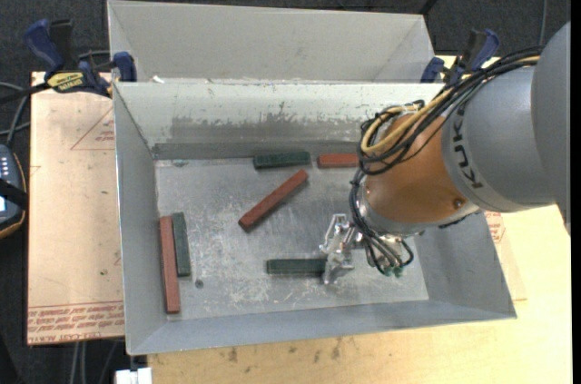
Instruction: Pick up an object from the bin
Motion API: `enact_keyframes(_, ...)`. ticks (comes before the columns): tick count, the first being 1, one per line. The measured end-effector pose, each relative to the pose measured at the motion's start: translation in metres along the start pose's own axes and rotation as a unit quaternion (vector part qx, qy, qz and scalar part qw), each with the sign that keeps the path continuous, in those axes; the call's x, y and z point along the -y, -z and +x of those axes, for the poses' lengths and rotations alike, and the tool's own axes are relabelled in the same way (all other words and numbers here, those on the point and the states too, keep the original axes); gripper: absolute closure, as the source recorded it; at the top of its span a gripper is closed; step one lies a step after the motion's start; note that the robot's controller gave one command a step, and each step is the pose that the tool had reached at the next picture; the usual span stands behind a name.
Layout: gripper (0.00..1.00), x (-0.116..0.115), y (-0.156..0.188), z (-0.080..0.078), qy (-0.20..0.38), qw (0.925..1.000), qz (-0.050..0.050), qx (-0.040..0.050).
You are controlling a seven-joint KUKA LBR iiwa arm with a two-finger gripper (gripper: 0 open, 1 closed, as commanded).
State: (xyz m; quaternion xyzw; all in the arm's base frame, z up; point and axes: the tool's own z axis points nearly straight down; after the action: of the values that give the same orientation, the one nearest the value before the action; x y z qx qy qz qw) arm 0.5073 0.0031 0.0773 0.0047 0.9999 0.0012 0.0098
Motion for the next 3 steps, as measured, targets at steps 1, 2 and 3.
enact_keyframes(1,1.0,0.067,0.091,0.0,0.158,0.9873,0.0,-0.0082)
enact_keyframes(2,1.0,0.067,0.091,0.0,0.159,0.9873,0.0,-0.0085)
enact_keyframes(3,1.0,0.073,0.116,-0.01,0.161,0.9869,-0.001,-0.01)
